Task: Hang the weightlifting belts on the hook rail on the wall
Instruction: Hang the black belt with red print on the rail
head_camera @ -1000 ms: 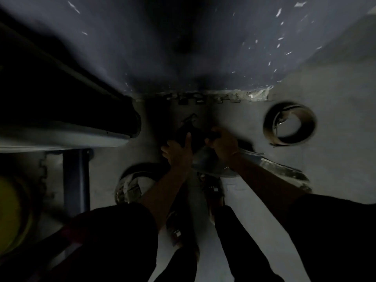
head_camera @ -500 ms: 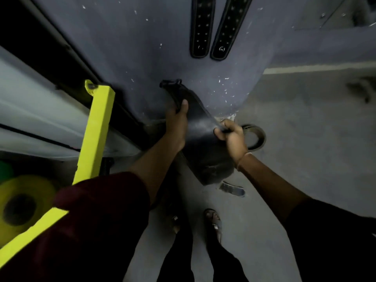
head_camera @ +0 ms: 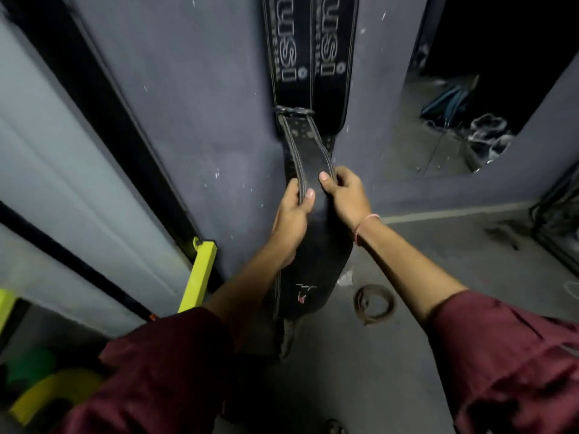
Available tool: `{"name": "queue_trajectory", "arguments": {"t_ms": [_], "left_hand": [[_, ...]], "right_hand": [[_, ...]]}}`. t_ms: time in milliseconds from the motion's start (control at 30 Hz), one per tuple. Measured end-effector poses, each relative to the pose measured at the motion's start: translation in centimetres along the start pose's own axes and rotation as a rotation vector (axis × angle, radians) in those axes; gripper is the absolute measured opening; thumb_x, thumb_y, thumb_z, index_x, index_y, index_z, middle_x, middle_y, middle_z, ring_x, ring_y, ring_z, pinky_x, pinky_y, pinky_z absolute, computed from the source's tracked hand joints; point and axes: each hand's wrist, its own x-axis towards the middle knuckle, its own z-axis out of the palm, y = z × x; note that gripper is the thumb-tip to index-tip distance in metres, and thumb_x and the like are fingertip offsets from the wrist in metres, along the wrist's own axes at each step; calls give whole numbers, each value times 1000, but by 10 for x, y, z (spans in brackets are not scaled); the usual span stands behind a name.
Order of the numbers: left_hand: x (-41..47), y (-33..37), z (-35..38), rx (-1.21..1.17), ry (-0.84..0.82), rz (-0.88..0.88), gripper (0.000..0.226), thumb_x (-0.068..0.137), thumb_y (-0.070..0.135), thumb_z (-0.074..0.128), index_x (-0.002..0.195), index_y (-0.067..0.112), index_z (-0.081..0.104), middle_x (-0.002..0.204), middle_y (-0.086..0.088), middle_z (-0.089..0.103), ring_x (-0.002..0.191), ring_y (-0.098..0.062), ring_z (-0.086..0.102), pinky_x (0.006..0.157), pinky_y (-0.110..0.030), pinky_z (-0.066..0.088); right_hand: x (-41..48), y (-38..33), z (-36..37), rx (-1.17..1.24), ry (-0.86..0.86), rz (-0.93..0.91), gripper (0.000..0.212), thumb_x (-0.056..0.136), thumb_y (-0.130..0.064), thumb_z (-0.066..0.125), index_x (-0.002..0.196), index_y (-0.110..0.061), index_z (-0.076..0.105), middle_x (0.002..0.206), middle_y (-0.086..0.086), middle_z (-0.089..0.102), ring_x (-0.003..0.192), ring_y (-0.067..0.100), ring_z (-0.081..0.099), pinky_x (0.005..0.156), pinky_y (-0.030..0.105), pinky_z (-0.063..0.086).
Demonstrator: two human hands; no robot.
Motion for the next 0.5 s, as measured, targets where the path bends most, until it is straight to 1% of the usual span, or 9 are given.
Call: {"name": "queue_trajectory", "arguments": {"t_ms": [67,133,167,233,300,367,400,433,500], "left_hand": [[1,32,-4,15,-13,39,19,103,22,47,116,10,54,111,2,68,103,-4,64,97,-30,48],[4,70,-10,31,68,78,17,107,30,41,97,18,46,85,10,51,78,1,49,79,-24,41],[8,90,-13,45,110,93,21,107,35,38,95,19,44,82,9,45,76,-2,43,75,-23,38],[19,128,-21,51,135,113,29,106,41,35,103,15,47,83,9,43,79,-5,41,71,-20,36],[30,160,-29,57,119,130,48,105,48,36,117,4,51,88,5,48,84,-9,46,76,-24,40],[37,184,-36,14,133,142,65,99,57,42,129,1,49,109,-4,60,103,-20,56,96,-37,46],[39,193,-38,-33,149,160,69,94,61,46,132,3,49,122,-10,62,115,-26,58,106,-46,44],[44,199,-39,-87,153,172,70,89,61,50,133,6,50,130,-13,62,123,-30,57,109,-52,42],[45,217,-39,-167,142,213,55,93,51,53,127,9,56,130,-15,64,125,-34,58,109,-56,42]], "right_hand": [[-1,-32,2,54,29,-61,32,90,-27,61,79,1,52,71,3,55,68,16,51,68,34,44],[-5,-62,7,93,37,-132,29,92,-13,61,67,-9,48,60,-8,47,59,7,43,59,25,39],[-7,-73,10,94,42,-167,33,92,-8,61,65,-15,44,57,-11,41,57,6,37,57,26,34],[-15,-93,18,108,27,-229,36,93,-2,59,66,-18,42,57,-15,39,55,4,34,56,23,32],[-22,-112,26,119,22,-274,39,94,4,57,65,-19,44,50,-19,43,51,-5,37,52,13,34],[-26,-128,31,118,10,-316,42,94,7,55,64,-20,44,48,-21,46,48,-6,39,50,8,34],[-28,-135,33,125,4,-328,42,94,8,55,64,-20,44,48,-21,47,47,-6,40,50,7,34],[-30,-143,34,138,-7,-331,41,94,7,55,64,-20,45,48,-21,47,47,-6,41,50,8,35],[-31,-160,31,143,-31,-330,41,95,2,57,62,-19,45,49,-17,46,48,-3,39,50,16,35]]}}
